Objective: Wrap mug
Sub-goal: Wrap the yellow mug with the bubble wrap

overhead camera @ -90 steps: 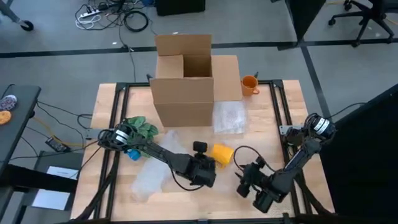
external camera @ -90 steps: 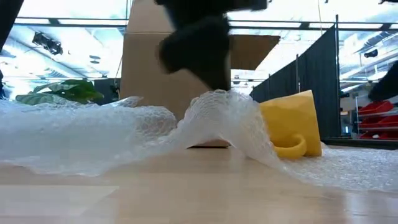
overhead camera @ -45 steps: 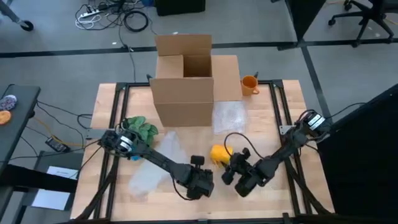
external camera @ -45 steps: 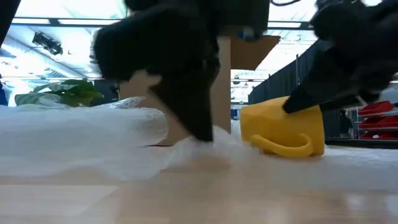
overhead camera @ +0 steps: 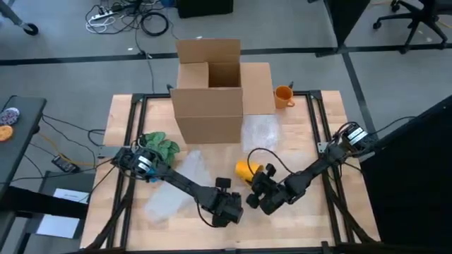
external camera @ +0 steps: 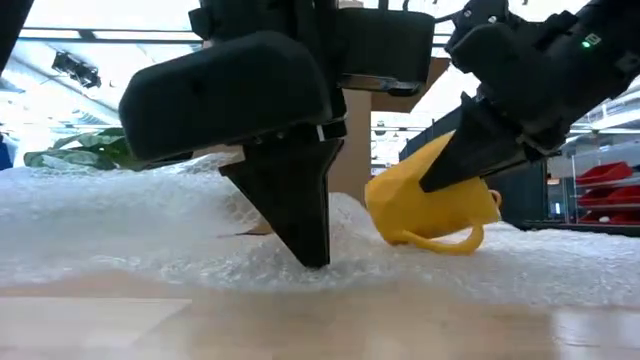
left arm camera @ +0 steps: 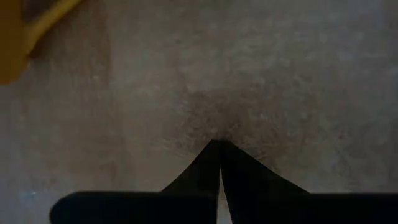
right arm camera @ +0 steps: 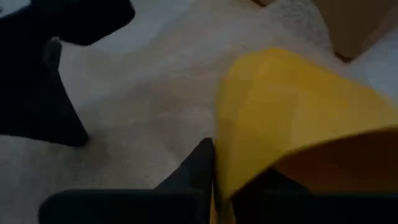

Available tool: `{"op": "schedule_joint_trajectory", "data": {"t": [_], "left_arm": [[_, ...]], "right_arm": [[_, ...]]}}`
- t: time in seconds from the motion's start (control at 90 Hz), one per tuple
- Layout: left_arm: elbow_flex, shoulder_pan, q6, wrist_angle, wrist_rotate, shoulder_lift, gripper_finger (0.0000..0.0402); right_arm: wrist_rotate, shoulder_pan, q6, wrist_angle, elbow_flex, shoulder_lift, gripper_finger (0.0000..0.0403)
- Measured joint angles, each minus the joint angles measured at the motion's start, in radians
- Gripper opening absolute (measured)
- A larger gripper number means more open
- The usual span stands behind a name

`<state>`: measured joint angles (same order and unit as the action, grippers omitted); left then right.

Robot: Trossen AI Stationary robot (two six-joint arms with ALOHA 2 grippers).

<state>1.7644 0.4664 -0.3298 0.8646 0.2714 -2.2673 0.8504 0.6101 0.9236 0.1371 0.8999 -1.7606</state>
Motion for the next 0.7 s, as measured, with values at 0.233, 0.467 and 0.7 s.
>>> {"op": "schedule_joint_trajectory", "data": {"t": [0.233, 0.467, 0.7], "left_arm": [[-0.001, 0.002, -0.042, -0.002, 0.0, -0.001, 0.0], [-0.003, 0.007, -0.043, -0.042, 0.016, -0.003, 0.0], [-0.003, 0.008, -0.043, -0.053, 0.049, -0.004, 0.0]], "right_arm": [[0.104, 0.123, 0.175, 0.122, -0.001, 0.04, 0.0002], [0.235, 0.18, 0.512, 0.311, -0.001, 0.038, 0.0001], [0.251, 0.126, 0.647, 0.215, -0.001, 0.005, 0.0001]]}}
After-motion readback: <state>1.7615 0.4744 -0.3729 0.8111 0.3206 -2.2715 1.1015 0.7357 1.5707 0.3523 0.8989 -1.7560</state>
